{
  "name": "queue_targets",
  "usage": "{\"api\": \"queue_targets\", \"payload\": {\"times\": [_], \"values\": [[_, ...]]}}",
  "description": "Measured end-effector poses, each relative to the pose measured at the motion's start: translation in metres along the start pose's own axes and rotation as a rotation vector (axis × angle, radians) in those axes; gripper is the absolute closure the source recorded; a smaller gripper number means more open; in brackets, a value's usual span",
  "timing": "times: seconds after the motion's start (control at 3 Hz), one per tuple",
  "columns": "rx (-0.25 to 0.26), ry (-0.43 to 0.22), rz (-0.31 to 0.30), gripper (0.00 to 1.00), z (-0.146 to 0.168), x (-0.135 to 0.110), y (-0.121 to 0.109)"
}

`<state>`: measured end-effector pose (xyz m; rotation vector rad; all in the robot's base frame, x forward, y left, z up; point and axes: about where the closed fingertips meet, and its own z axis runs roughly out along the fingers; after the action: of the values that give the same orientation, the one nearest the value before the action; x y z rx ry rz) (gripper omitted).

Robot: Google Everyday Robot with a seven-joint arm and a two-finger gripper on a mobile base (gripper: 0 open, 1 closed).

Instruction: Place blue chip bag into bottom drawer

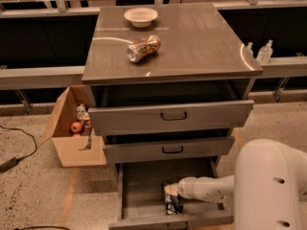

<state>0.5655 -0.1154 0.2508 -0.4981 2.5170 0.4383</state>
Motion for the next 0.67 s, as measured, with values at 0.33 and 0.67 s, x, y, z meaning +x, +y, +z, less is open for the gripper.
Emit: {"api": "queue_targets", "payload": {"times": [0.33, 0.67], "values": [[-0.015, 0.002, -0.005, 0.00, -0.032, -0.008, 0.005], [0.042, 0.010, 0.047, 0.25, -0.113, -0.015, 0.004]]}}
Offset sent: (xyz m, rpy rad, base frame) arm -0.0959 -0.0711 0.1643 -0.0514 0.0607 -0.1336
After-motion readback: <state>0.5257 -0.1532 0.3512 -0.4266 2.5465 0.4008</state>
